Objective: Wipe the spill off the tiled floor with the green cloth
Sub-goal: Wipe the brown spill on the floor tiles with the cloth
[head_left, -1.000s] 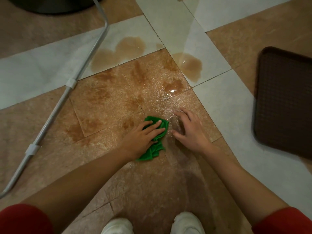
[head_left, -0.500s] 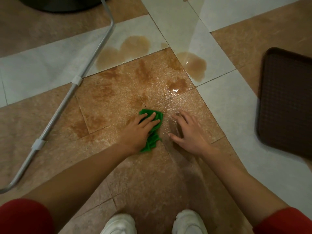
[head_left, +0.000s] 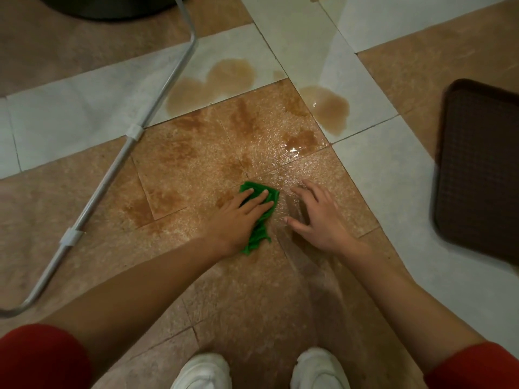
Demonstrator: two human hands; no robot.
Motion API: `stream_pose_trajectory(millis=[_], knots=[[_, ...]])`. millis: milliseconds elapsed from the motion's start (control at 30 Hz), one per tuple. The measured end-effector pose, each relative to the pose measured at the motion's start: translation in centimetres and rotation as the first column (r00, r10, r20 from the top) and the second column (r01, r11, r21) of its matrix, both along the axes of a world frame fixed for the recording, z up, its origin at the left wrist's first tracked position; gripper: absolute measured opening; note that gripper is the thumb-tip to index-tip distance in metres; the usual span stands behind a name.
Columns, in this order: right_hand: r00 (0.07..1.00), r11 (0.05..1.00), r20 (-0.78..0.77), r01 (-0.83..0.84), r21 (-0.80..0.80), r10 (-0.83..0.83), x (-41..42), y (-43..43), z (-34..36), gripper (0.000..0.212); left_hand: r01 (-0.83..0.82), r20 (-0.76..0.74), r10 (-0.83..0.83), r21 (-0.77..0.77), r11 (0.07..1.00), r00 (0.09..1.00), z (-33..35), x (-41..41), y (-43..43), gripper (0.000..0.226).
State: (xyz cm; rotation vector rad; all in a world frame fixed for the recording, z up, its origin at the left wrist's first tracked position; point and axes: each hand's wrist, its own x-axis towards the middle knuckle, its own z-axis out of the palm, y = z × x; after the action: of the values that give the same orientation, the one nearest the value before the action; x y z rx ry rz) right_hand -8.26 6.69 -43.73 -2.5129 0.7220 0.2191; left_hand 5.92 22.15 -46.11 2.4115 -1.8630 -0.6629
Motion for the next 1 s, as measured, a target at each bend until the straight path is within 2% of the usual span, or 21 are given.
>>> stream_pose_trajectory(millis=[67, 133, 233, 300, 367, 433, 500, 600, 667, 733, 767, 833, 900, 1000], knots=[[1.0, 1.0, 0.007, -0.005, -0.007, 0.005, 0.3, 0.0, 0.1, 0.068, 0.026, 0.022, -0.026, 0.016, 1.0, 0.999, 0.2, -1.1, -0.3, 0.067], [1.0, 1.0, 0.009, -0.006, -0.01, 0.006, 0.5, 0.0, 0.1, 0.068, 0.126, 0.015, -0.126, 0.032, 0.992, 0.992, -0.1, -1.2, 0.2, 0.068], [1.0, 1.0, 0.01, 0.004, 0.003, -0.004, 0.6, -0.1, 0.0, 0.067, 0.214, -0.034, -0.215, -0.044, 0.976, 0.976, -0.3, 0.9, 0.5, 0.063], [1.0, 1.0, 0.005, 0.012, -0.001, -0.012, 0.3, -0.3, -0.1, 0.067, 0.137, -0.024, -0.141, -0.131, 0.982, 0.99, -0.2, 1.7, -0.2, 0.062], [1.0, 1.0, -0.007, 0.014, -0.022, -0.014, 0.2, -0.3, -0.2, 0.067, 0.035, -0.017, -0.037, -0.1, 0.994, 0.999, 0.0, 1.8, -1.4, 0.064], [1.0, 1.0, -0.004, 0.013, -0.026, -0.014, 0.2, -0.4, -0.2, 0.067, 0.016, 0.011, -0.015, -0.057, 0.998, 1.0, 0.1, 1.2, -2.5, 0.067], [1.0, 0.999, 0.006, 0.022, -0.033, -0.022, 0.3, -0.5, -0.1, 0.066, 0.09, 0.0, -0.091, -0.084, 0.992, 0.996, 0.1, 0.2, -2.9, 0.067], [0.997, 0.996, 0.026, 0.074, -0.045, -0.073, 0.0, -0.3, -0.1, 0.066, 0.28, -0.05, -0.295, -0.197, 0.94, 0.954, -0.5, 0.6, -1.4, 0.062], [0.995, 0.994, 0.024, 0.099, -0.042, -0.098, -0.5, -0.2, 0.0, 0.066, 0.248, -0.019, -0.259, -0.234, 0.94, 0.966, -1.0, 1.9, -1.5, 0.064], [0.991, 0.991, 0.001, 0.132, -0.018, -0.132, -0.9, 0.0, 0.0, 0.066, 0.098, -0.016, -0.103, -0.172, 0.98, 0.995, -0.9, 2.7, -2.2, 0.065], [0.978, 0.978, -0.01, 0.208, -0.013, -0.208, -2.0, -2.0, -0.1, 0.066, 0.079, -0.022, -0.083, -0.142, 0.987, 0.996, -1.1, 2.2, -5.2, 0.066], [0.967, 0.967, -0.001, 0.254, 0.005, -0.254, -2.4, -2.6, -0.2, 0.066, 0.022, 0.013, -0.021, -0.111, 0.994, 1.0, -0.8, 1.1, -6.6, 0.068], [0.964, 0.964, 0.005, 0.265, 0.006, -0.265, -2.6, -2.9, -0.2, 0.067, 0.037, 0.004, -0.037, -0.1, 0.994, 0.999, -0.7, 0.0, -6.8, 0.069], [0.959, 0.959, 0.03, 0.282, 0.006, -0.282, -2.5, -2.9, -0.2, 0.066, 0.194, -0.05, -0.202, -0.127, 0.973, 0.978, -1.0, 0.3, -5.5, 0.064]])
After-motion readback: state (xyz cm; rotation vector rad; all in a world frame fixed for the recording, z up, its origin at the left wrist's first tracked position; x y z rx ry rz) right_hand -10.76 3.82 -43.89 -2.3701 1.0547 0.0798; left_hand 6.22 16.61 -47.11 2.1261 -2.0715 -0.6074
